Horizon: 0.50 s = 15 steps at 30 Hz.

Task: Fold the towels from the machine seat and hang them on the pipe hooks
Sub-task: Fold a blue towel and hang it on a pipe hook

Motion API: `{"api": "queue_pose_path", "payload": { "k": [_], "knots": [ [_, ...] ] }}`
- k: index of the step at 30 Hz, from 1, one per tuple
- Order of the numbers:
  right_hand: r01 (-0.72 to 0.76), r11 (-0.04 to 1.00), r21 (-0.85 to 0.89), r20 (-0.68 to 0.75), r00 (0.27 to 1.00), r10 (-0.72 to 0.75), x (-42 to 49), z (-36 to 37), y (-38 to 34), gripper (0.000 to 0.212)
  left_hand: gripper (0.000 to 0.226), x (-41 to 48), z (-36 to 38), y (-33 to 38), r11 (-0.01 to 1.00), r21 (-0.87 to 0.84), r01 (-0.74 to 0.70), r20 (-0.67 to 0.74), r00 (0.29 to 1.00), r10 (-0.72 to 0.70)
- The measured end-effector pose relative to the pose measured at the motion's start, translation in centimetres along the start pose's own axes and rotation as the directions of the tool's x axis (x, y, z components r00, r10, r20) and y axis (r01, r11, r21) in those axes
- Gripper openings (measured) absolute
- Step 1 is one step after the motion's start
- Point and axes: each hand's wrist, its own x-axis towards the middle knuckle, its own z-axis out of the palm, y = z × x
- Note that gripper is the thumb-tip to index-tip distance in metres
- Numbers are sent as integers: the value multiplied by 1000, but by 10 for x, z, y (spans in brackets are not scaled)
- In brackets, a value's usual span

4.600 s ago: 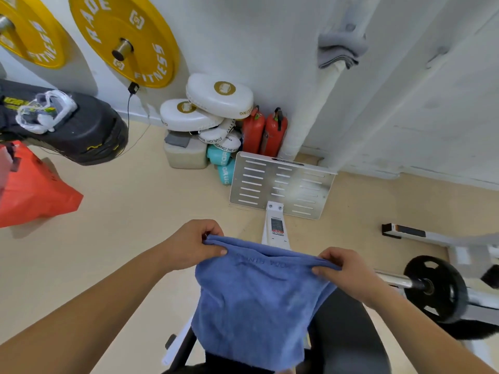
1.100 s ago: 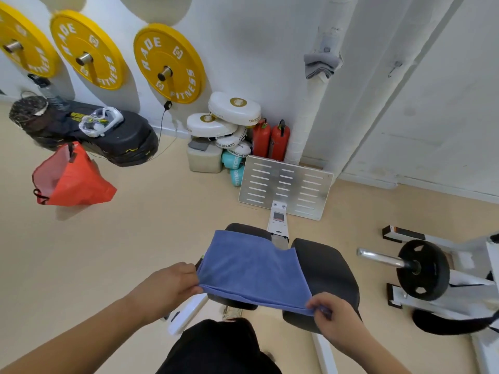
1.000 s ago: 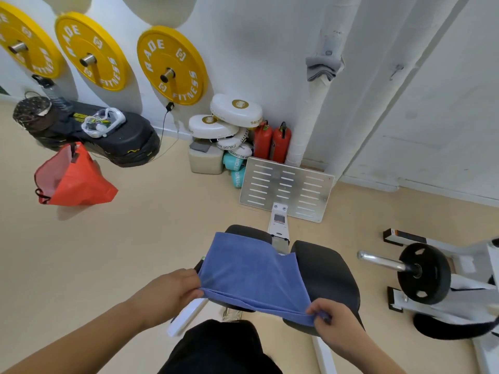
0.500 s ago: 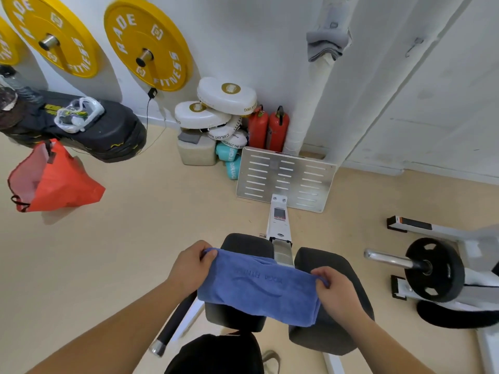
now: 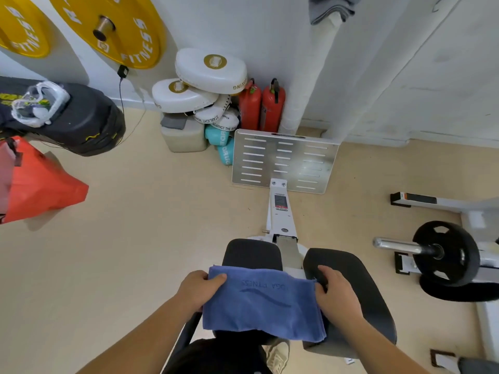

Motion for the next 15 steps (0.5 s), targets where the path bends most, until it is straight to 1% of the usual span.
{"api": "queue_pose_path", "payload": {
  "k": [2,3,5,6,8,11,13,15],
  "knots": [
    [43,996,-84,-6,999,-44,-6,6,-2,43,37,-3,5,-8,999,-28,40,58,998,-38],
    [78,989,-126,10,997,-78,-10,7,-3,39,39,-4,7,-11,999,-14,29,46,999,-28],
    [161,966,-200,80,986,-148,-19,9,-8,35,39,-7,10,-13,998,63,-32,-49,998,35],
    [205,958,-203,114,976,-185,-24,11,-10,35,37,-8,12,-12,992,107,-60,-101,992,71],
    [283,948,-147,173,951,-257,-34,16,-17,39,33,-15,14,-7,981,163,-105,-166,977,132],
    [400,909,-116,266,894,-360,-46,25,-27,51,32,-28,13,-4,963,210,-169,-197,957,211],
    [430,893,-129,333,867,-370,-54,30,-29,57,34,-39,6,-12,960,179,-216,-209,945,251],
    [445,883,-147,354,857,-373,-62,35,-31,58,33,-52,-1,-24,957,78,-278,-196,937,288]
  ]
}}
